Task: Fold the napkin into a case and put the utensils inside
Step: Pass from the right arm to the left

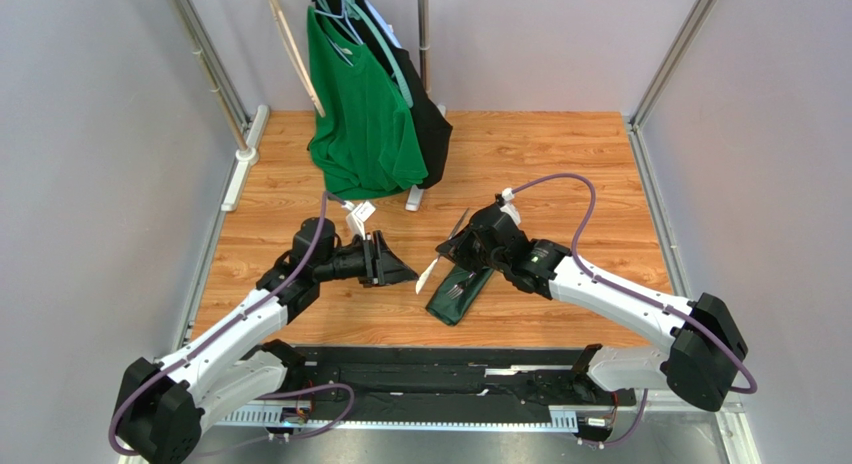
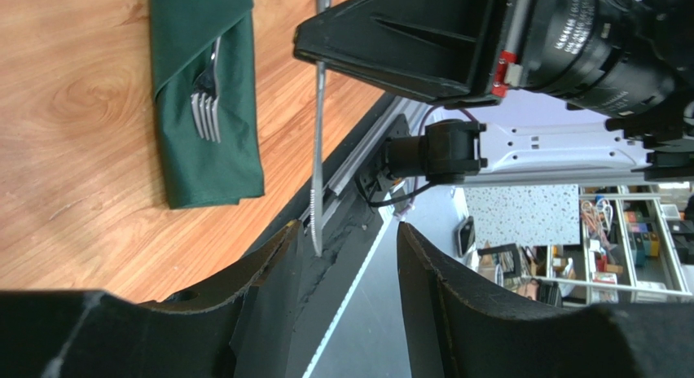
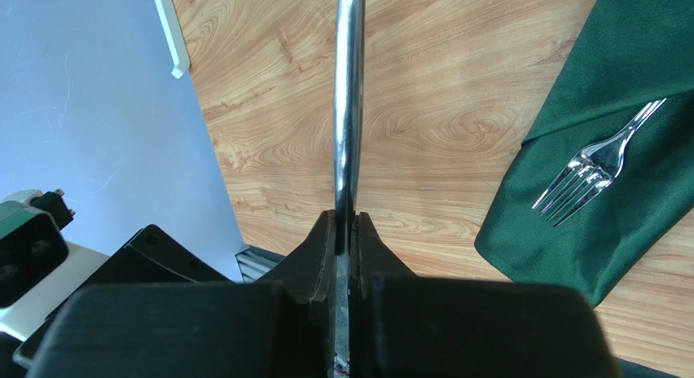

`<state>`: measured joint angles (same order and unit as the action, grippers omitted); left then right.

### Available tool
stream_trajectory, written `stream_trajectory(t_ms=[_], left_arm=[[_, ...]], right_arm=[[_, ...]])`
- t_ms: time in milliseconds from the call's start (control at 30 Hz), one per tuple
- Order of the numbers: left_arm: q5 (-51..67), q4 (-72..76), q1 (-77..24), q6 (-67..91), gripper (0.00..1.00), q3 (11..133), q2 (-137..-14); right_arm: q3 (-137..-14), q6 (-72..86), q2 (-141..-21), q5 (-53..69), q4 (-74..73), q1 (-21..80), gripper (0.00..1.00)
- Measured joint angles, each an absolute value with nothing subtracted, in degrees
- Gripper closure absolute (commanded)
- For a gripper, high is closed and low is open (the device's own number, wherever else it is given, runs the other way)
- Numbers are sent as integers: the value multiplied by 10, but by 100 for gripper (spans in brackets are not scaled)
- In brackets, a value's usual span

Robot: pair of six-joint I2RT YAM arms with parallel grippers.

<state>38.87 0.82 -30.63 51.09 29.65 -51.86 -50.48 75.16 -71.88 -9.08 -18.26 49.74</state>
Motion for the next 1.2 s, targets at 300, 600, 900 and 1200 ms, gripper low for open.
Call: stream_trajectory(t_ms=[300, 600, 900, 1200], left_arm=[[400, 38, -307, 536, 77, 288, -597], [441, 135, -308, 583, 100, 270, -646], [452, 157, -332, 593, 100, 232, -673], [465, 167, -349, 593, 100, 215, -672]], right_arm=[[-505, 752, -719, -90, -182, 497, 100], [-493, 752, -718, -94, -178, 494, 80], [-402, 664, -632, -44, -177, 389, 31], [-400, 456, -609, -50, -271, 283, 33]])
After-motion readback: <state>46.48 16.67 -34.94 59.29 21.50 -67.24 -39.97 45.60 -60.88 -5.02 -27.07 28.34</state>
